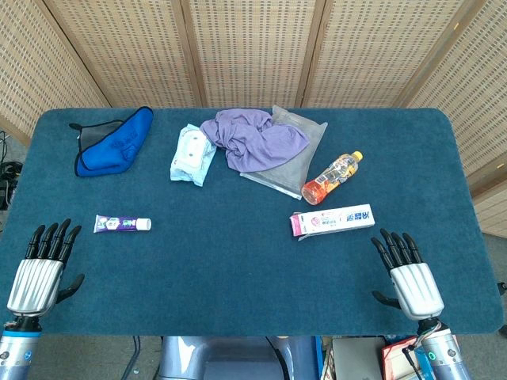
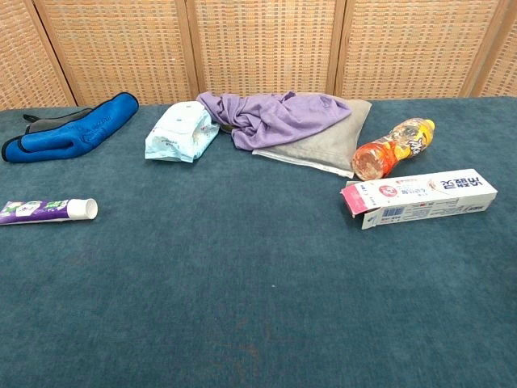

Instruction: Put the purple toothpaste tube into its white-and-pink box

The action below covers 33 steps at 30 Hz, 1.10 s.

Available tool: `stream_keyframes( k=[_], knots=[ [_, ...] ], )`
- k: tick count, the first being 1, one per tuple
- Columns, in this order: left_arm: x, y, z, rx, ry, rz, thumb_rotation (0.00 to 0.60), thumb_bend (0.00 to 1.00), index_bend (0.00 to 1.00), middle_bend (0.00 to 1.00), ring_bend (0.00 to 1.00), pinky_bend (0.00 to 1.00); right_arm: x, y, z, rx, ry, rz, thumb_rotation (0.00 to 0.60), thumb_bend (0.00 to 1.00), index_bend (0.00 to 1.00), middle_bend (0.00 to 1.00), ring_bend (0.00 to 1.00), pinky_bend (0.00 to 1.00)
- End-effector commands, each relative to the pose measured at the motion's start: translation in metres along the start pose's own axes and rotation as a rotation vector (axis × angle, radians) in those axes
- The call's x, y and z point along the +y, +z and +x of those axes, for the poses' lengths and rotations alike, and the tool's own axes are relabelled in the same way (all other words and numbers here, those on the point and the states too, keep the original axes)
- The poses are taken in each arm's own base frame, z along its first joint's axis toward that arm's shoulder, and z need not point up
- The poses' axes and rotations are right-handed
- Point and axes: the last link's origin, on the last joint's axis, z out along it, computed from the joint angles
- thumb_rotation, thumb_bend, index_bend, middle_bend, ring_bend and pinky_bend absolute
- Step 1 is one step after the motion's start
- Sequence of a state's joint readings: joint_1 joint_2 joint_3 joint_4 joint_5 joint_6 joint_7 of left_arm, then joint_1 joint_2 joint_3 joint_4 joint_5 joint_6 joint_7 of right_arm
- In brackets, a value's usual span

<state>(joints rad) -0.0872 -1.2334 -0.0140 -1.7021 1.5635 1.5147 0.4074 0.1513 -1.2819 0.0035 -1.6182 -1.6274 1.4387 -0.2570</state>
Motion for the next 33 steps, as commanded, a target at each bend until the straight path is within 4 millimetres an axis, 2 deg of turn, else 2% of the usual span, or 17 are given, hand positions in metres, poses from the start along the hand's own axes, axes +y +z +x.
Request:
stream_keyframes(
  k=[1,23,33],
  knots=[
    [0.000,0.000,0.000,-0.001,0.000,0.000,0.600,0.27,0.00,0.00,0.00,0.00,0.000,0.000,0.000,-0.001,0.000,0.000,0.600,0.14,0.00,0.00,0.00,0.00],
    [0.001,0.003,0.001,0.008,-0.008,-0.002,0.600,0.27,0.00,0.00,0.00,0.00,0.003,0.002,0.001,0.004,0.005,-0.016,0.600,0.14,0.00,0.00,0.00,0.00],
    [-0.017,0.026,0.005,0.027,0.039,0.026,0.600,0.27,0.00,0.00,0.00,0.00,0.002,0.003,-0.001,0.000,-0.001,-0.009,0.600,0.14,0.00,0.00,0.00,0.00]
  ],
)
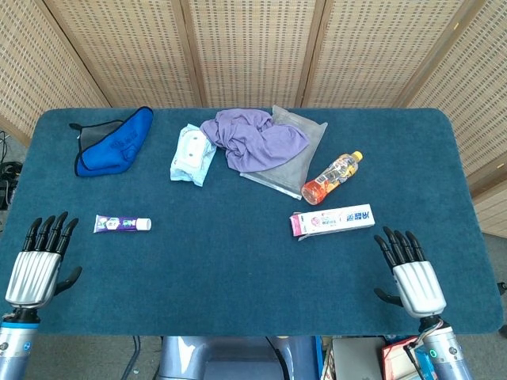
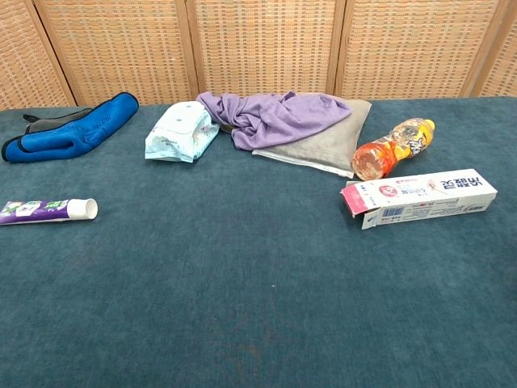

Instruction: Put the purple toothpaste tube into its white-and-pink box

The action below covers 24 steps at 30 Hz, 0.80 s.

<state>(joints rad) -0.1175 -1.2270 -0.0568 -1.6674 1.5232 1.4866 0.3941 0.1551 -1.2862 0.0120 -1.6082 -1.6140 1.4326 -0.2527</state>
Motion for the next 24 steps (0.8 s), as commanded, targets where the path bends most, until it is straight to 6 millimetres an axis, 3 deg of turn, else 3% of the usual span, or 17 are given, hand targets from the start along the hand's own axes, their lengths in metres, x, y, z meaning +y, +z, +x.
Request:
stream_keyframes(
  k=[1,5,10,24],
  knots=[
    [-0.008,0.012,0.005,0.013,0.016,0.014,0.600,0.27,0.00,0.00,0.00,0.00,-0.001,0.000,-0.001,-0.002,0.000,0.002,0.600,0.14,0.00,0.00,0.00,0.00],
    [-0.022,0.034,0.010,0.016,0.032,0.035,0.600,0.27,0.03,0.03,0.02,0.07,-0.002,0.000,-0.002,-0.006,-0.002,0.006,0.600,0.14,0.00,0.00,0.00,0.00],
    [-0.035,0.059,0.006,-0.044,0.052,0.033,0.600,0.28,0.12,0.12,0.11,0.15,-0.003,0.000,-0.002,-0.002,-0.002,0.009,0.600,0.14,0.00,0.00,0.00,0.00],
    [-0.049,0.110,-0.026,-0.254,0.112,0.064,0.600,0.29,0.22,0.15,0.12,0.17,-0.003,0.001,-0.006,-0.012,-0.004,0.008,0.600,0.14,0.00,0.00,0.00,0.00]
  ],
)
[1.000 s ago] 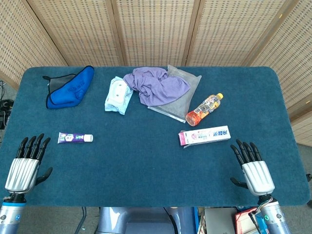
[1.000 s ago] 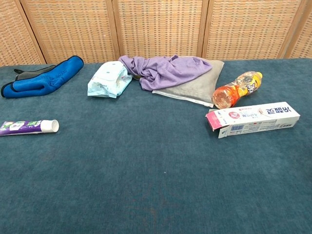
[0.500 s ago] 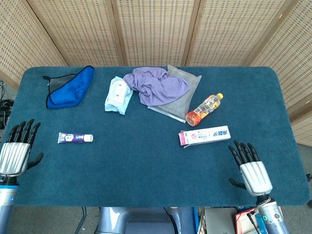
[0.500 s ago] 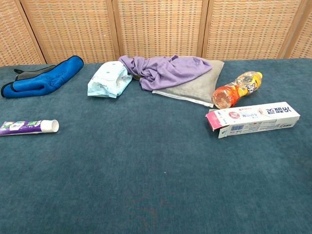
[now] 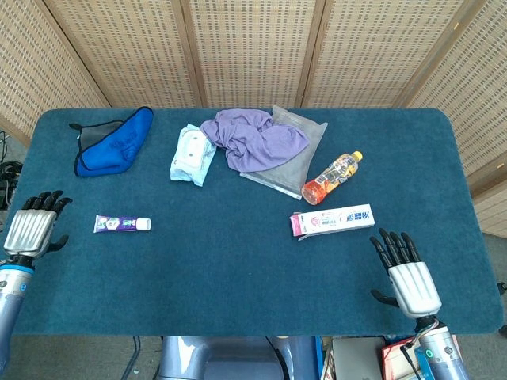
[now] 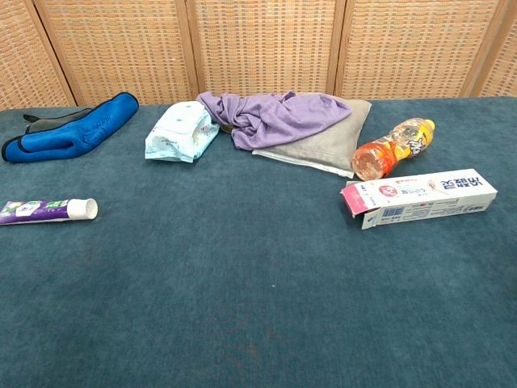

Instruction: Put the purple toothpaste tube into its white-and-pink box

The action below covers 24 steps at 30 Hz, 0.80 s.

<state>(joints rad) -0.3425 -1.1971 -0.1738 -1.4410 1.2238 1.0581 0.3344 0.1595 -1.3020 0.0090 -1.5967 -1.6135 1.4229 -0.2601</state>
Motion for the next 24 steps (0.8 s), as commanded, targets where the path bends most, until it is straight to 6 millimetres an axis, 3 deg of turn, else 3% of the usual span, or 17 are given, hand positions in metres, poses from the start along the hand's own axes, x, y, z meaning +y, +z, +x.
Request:
stream_keyframes(
  k=[1,10,24],
  knots=[
    [0.002,0.018,-0.003,-0.039,0.026,0.001,0.600,0.29,0.23,0.16,0.13,0.17,0.000,0.000,-0.001,-0.003,-0.002,0.001,0.600,0.14,0.00,0.00,0.00,0.00],
    [0.017,0.039,-0.014,-0.101,0.024,0.000,0.600,0.29,0.31,0.21,0.17,0.21,0.000,0.000,-0.001,-0.003,-0.002,-0.003,0.600,0.14,0.00,0.00,0.00,0.00],
    [0.039,0.063,-0.025,-0.164,0.091,-0.004,0.600,0.29,0.31,0.22,0.17,0.21,0.002,0.000,0.001,0.004,0.004,-0.008,0.600,0.14,0.00,0.00,0.00,0.00]
  ],
)
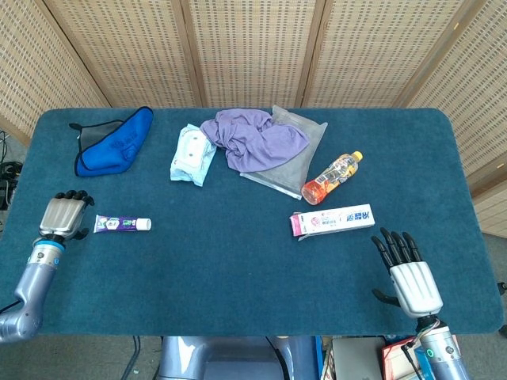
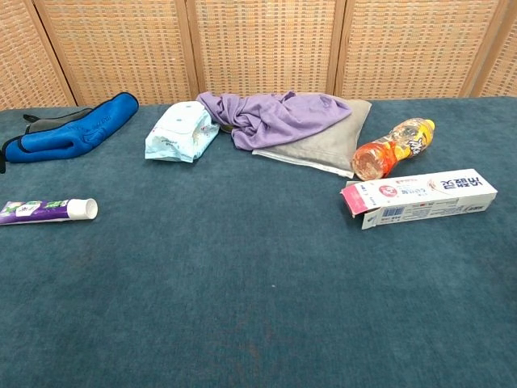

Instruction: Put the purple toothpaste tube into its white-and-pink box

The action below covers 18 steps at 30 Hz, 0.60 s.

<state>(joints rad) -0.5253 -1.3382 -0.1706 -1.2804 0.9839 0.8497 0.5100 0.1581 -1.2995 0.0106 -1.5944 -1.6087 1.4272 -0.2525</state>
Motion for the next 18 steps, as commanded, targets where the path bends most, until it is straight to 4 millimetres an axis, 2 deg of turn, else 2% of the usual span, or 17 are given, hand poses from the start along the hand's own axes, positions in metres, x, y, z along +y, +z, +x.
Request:
stream_keyframes(
  k=[1,18],
  knots=[
    [0.008,0.006,-0.002,-0.017,0.016,-0.003,0.600,0.29,0.31,0.22,0.17,0.21,0.000,0.000,0.000,0.001,0.000,0.000,0.600,0.14,0.00,0.00,0.00,0.00],
    [0.035,0.019,-0.011,-0.050,0.066,-0.021,0.600,0.29,0.31,0.22,0.17,0.21,0.002,0.001,0.000,0.005,0.004,-0.005,0.600,0.14,0.00,0.00,0.00,0.00]
  ],
)
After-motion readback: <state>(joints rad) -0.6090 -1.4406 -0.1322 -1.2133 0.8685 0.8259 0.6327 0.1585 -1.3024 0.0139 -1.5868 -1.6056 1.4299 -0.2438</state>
